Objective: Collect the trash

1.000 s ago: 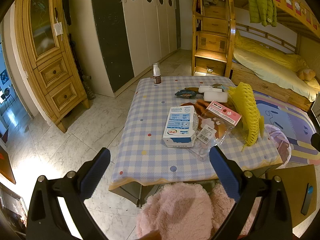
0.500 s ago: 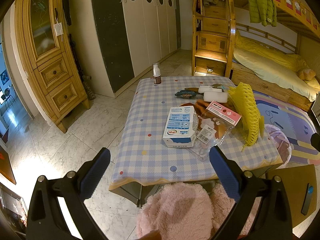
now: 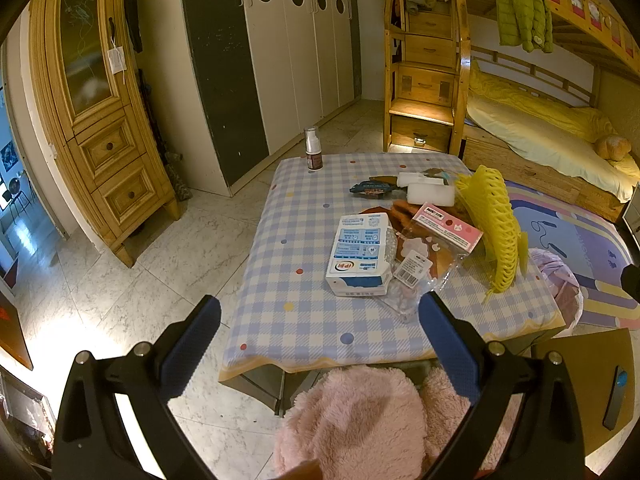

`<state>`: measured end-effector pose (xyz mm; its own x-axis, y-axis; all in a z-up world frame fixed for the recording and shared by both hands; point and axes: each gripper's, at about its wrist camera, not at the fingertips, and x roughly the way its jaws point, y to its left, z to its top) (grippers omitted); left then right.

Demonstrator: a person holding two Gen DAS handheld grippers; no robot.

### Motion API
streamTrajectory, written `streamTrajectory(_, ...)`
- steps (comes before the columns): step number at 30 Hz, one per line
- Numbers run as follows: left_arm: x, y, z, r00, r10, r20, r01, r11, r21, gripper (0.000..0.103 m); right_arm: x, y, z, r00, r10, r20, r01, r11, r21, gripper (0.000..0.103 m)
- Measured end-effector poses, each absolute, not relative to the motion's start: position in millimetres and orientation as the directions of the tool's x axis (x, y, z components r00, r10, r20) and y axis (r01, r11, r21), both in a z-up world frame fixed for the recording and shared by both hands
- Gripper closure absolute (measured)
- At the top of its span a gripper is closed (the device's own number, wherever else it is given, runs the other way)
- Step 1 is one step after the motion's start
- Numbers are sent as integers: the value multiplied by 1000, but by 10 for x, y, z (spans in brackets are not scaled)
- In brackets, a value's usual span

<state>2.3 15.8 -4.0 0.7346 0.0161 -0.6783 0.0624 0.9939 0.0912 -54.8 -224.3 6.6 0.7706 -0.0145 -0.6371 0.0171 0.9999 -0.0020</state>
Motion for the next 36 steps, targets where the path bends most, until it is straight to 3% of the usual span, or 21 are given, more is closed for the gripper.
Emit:
streamTrajectory(18,56,151,-76,733,35,-679,50,993,105,7,-526,-2270,60,782,-16,-623,8,1000,-17,5)
streamTrajectory(31,292,209,-397,719,42,-694,54,992,116,7,159,-2202,-515,768,14,-640,-46,998,-34,5)
streamTrajectory(36,424,235,-484,715,77,-695,31,989,142,7,319,-2064,-682,767,-42,-640,-62,988,-139,7)
